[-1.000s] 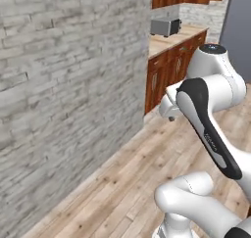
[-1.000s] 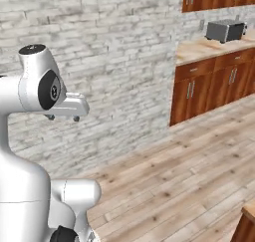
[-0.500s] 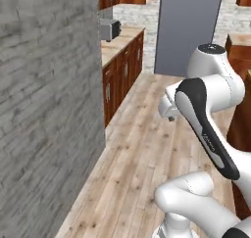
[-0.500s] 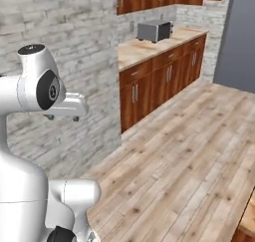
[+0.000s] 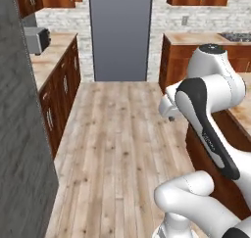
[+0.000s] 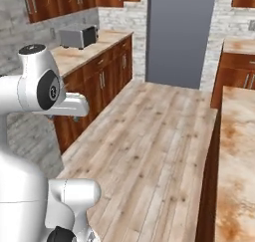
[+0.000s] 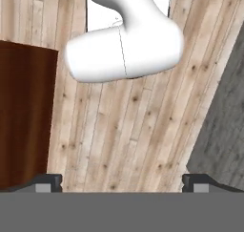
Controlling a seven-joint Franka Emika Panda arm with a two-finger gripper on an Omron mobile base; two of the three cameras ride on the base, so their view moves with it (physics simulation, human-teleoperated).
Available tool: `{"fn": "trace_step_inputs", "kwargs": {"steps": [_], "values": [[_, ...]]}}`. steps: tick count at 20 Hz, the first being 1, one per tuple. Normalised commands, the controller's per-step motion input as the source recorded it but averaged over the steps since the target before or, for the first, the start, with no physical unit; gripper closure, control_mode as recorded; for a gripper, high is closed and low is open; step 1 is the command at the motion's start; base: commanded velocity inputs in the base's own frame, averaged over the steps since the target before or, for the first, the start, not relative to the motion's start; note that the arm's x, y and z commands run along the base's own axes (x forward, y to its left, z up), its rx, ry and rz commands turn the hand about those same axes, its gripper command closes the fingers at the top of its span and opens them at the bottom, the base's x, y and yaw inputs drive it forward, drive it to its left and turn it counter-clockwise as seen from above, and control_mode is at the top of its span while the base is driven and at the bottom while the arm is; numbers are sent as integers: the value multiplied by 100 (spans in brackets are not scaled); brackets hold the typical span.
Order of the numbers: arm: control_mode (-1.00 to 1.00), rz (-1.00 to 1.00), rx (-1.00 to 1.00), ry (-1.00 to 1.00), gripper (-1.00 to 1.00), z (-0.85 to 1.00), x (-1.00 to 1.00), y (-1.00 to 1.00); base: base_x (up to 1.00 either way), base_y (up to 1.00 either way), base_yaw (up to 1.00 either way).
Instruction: There is a bowl on the dining counter. Grab a lemon wedge from the fridge and place it in the bowl. Then get the liquor bottle and glass cup from the cabinet and place them next to the bowl.
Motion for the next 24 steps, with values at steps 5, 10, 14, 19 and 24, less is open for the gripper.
{"fn": "trace_step_inputs", "kwargs": {"steps": [5, 10, 14, 19, 24], "values": [[100, 0, 0, 0, -100, 0, 0, 0, 100, 6, -50], [100, 0, 0, 0, -100, 0, 0, 0, 100, 38, -35], [100, 0, 0, 0, -100, 0, 0, 0, 100, 48, -31], [100, 0, 0, 0, -100, 0, 0, 0, 100, 39, -22], [100, 0, 0, 0, -100, 0, 0, 0, 100, 33, -14]]}}
